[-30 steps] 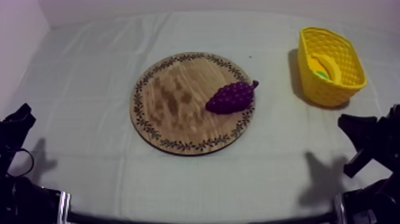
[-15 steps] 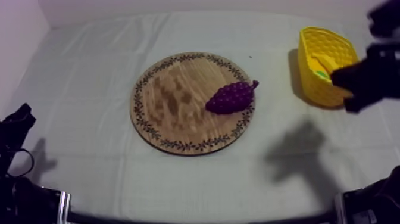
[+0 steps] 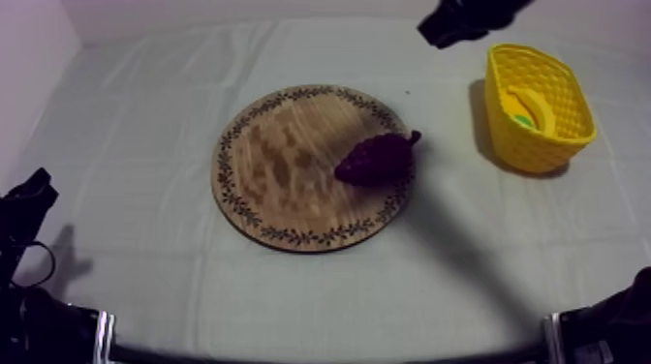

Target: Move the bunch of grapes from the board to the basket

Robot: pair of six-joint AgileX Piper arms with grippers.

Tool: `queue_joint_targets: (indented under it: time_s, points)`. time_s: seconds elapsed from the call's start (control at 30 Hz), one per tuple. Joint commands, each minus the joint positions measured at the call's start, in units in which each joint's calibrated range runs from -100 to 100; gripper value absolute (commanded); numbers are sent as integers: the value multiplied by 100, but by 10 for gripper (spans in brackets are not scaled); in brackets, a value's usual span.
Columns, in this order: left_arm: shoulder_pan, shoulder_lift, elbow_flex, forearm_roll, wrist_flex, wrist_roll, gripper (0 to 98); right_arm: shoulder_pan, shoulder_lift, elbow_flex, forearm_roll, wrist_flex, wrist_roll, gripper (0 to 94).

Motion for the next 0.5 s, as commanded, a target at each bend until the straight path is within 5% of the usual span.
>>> queue_joint_targets:
  time_s: [0.0,0.1,0.47]
  points:
    - [-1,3,4,1,3,0,0,-1,590,-627,22,141,76,7]
    - [-1,3,4,1,3,0,0,5,725,-686,29,125,553,7]
    - [-1,3,4,1,3,0,0,-40,866,-948,-31,161,3319,6]
